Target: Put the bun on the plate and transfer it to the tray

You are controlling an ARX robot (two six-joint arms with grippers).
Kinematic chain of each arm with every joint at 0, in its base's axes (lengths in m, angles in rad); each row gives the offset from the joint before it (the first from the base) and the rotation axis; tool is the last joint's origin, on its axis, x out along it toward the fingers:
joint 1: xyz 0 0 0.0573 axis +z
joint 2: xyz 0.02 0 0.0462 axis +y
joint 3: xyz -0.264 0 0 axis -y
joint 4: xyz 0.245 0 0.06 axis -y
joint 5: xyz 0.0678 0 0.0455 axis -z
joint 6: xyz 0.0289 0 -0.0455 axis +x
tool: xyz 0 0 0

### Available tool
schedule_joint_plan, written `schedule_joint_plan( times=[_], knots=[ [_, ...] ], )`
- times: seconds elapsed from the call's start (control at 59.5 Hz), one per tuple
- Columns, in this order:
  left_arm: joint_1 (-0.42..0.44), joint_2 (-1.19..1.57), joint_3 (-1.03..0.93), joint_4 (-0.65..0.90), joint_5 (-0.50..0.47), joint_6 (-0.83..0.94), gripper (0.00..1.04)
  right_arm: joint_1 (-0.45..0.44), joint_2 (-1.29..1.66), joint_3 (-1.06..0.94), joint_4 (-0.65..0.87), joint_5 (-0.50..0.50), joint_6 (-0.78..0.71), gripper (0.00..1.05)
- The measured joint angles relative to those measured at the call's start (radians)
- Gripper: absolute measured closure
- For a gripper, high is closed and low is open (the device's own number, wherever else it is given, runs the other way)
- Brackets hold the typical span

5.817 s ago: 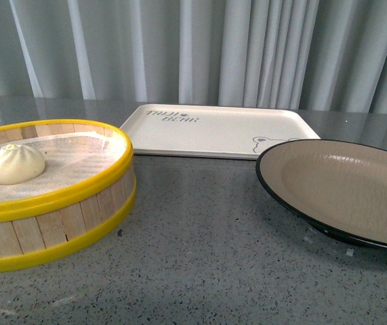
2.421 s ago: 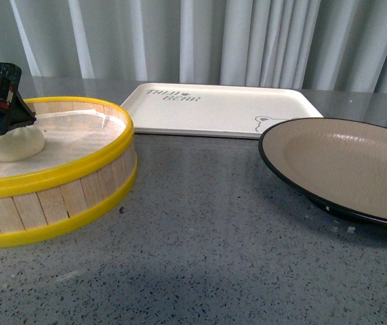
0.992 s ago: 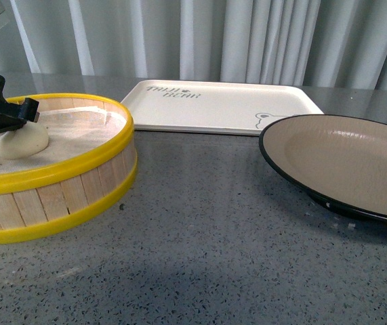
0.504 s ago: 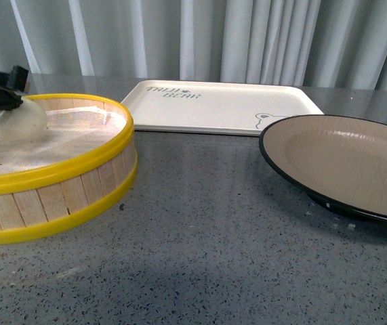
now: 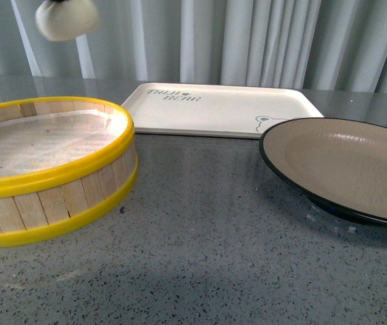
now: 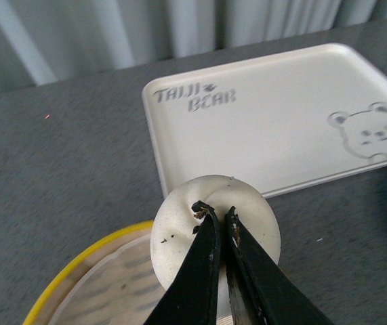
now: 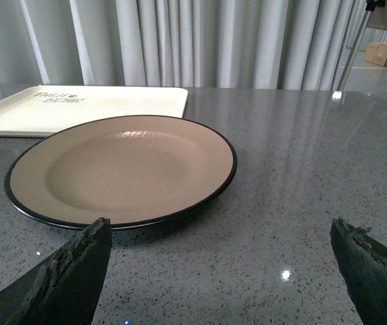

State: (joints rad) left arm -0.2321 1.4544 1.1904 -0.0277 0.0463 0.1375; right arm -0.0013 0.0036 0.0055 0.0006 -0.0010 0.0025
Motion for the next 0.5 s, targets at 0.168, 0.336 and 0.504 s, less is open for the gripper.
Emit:
schedule_joint_plan(
  times=[0.168,0.336,0.504],
  knots=[
    [-0.161,0.050,0.081,-0.003,-0.023,-0.011,1.01,0.000,0.000,0.000,0.000,0.000,0.000,0.08],
    [-0.343,0.140,0.139,-0.002,-0.047,-0.010,1.01,0.000,0.000,0.000,0.000,0.000,0.000,0.08],
    [-0.476,0.270,0.223,0.010,-0.066,-0.003,1.01,0.000,0.000,0.000,0.000,0.000,0.000,0.08]
  ],
)
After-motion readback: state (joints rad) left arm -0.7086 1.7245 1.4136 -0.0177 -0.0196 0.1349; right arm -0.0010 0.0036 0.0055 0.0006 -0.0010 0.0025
